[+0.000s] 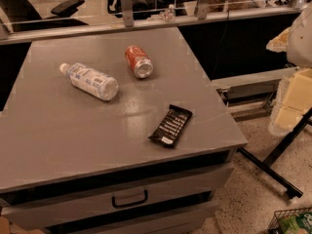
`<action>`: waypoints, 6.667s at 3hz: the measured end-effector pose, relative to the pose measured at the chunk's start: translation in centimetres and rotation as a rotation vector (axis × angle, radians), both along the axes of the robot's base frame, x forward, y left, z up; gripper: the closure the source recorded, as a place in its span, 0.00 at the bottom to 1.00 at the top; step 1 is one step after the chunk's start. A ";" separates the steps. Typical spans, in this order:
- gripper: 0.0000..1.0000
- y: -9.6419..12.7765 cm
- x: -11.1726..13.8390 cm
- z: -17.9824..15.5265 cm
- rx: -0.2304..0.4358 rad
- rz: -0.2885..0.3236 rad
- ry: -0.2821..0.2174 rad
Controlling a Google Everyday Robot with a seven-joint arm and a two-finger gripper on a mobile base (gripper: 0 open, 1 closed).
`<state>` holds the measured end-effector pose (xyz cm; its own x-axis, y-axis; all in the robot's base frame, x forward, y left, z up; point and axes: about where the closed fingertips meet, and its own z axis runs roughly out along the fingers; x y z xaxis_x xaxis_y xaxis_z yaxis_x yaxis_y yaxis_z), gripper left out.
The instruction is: Place coke can upright
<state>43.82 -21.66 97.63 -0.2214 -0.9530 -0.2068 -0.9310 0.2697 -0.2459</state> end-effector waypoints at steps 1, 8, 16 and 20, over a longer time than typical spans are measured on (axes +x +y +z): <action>0.00 0.0 0.0 0.0 0.000 0.000 0.000; 0.00 3.2 19.4 2.2 0.765 -0.591 0.075; 0.00 19.7 30.2 -4.5 0.561 -0.734 0.103; 0.00 24.0 32.5 -9.7 0.293 -0.758 0.165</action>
Offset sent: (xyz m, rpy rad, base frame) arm 0.0495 -0.0028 -0.0183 0.2939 0.1254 -0.1038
